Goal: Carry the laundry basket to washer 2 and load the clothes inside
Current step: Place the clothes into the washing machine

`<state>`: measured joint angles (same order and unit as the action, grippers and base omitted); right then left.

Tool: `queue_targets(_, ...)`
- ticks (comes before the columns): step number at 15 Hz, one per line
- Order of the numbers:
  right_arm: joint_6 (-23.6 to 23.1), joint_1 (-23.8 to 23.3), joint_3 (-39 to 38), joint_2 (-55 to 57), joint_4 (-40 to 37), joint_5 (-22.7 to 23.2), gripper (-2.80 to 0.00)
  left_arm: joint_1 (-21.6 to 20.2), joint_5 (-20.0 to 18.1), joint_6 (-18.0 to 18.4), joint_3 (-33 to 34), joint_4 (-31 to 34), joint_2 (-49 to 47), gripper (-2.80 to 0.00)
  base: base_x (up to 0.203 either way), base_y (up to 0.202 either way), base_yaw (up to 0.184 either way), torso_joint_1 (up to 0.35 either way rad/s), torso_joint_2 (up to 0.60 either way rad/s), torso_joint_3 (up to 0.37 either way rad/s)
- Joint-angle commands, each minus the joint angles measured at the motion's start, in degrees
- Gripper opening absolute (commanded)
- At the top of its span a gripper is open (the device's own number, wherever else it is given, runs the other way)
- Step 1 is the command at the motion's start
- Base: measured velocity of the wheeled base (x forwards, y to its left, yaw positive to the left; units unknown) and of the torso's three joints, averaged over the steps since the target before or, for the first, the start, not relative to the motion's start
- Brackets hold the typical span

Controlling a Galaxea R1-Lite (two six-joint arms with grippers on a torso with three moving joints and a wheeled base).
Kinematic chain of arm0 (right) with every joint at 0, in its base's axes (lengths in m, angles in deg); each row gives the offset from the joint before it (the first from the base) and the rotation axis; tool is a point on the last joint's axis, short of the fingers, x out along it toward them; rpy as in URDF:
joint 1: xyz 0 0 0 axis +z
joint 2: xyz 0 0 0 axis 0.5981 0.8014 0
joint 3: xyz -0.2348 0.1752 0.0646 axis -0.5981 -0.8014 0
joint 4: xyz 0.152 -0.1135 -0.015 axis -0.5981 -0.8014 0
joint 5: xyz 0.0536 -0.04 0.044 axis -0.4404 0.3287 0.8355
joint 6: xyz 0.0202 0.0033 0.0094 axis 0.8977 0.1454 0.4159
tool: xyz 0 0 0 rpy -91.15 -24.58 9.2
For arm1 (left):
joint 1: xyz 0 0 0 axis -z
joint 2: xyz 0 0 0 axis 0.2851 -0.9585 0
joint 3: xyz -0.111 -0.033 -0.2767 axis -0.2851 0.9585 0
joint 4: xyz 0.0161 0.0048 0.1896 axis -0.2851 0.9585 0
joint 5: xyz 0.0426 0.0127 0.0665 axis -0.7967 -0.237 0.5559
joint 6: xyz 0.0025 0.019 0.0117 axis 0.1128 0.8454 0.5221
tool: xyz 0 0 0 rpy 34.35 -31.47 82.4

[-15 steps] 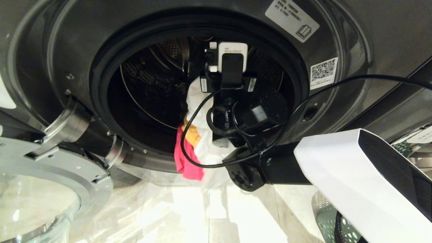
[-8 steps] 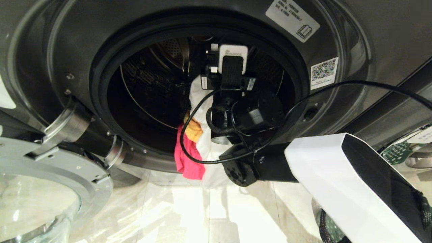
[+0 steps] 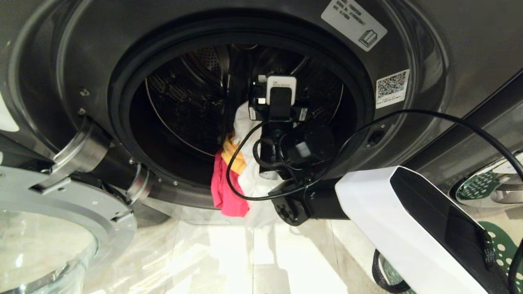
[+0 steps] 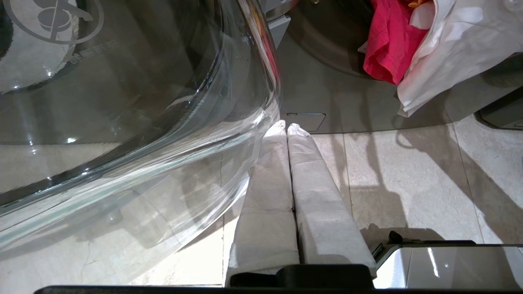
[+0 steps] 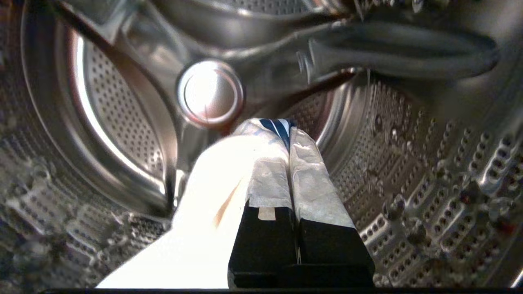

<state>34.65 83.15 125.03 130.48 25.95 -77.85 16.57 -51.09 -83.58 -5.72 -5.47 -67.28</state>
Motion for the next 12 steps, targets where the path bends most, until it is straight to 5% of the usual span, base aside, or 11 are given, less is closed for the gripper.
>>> queue_targets(1,-0.24,-0.92,-0.21,1.91,0.49,-0.30,-2.80,0.00,0.00,-0.01,0.09,-0.04,-0.01,-2.80,0.000,0.000,0.000,0.000,0.00,0.000)
queue_targets(10,-0.07,-4.67,0.03,6.50,0.49,-0.31,-2.80,0.00,0.00,-0.01,0.09,-0.04,0.00,-2.80,0.000,0.000,0.000,0.000,0.00,0.000)
queue_targets(11,-0.07,-4.67,0.12,6.50,0.49,-0.31,0.00,0.00,0.00,-0.01,0.09,-0.04,0.00,-2.80,0.000,0.000,0.000,0.000,0.00,0.000)
queue_targets(12,-0.38,-4.67,0.12,6.34,0.49,-0.31,0.00,0.00,0.00,-0.01,0.09,-0.04,0.00,-2.80,0.000,0.000,0.000,0.000,0.00,0.000)
